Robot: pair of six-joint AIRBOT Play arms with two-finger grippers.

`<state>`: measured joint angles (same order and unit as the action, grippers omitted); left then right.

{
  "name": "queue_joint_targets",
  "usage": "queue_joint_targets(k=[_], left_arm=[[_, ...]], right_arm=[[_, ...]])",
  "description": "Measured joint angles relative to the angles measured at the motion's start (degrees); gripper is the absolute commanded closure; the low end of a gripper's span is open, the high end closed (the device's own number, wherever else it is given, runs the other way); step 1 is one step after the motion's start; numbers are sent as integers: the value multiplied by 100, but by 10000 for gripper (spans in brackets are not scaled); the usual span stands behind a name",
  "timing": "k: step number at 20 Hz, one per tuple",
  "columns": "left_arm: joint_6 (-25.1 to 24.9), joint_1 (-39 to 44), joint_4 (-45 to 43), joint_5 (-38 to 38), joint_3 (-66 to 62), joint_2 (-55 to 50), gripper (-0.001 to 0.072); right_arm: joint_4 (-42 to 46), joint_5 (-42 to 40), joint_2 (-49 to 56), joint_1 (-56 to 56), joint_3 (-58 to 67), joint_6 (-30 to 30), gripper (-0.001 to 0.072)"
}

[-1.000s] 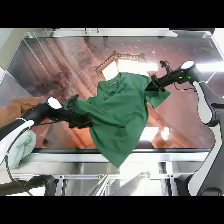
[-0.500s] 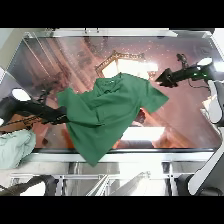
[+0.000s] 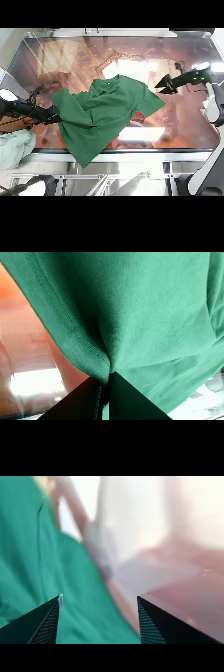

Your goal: Fold the shirts.

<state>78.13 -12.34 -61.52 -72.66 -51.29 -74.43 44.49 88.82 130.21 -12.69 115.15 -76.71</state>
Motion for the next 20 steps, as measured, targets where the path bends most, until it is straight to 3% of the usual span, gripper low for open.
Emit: queue_joint_targets(k=[1,2,3,4,5,6,14,20], left_arm=[[-2,-7,0,11,0,0,696],[-2,-15,2,50,0,0,696],[-7,-20,2,118,0,0,696],[-20,-22,7,173,0,0,696],[-20,-24,7,240,0,0,696],[-20,-24,20,293,-2,0,696],[-17,249,-7,389,-1416,-929,697],[170,634,-28,341,-3556,-2614,696]], right_arm=[[-2,59,37,127,-2,4,147],[-13,116,70,254,-7,20,271],[-15,144,107,389,-13,42,438],[-55,177,146,503,-22,83,492],[-131,199,168,614,-24,144,661],[-192,195,179,719,-24,236,695],[-610,579,-332,570,-382,452,697],[162,525,-2079,63,-2837,723,697]])
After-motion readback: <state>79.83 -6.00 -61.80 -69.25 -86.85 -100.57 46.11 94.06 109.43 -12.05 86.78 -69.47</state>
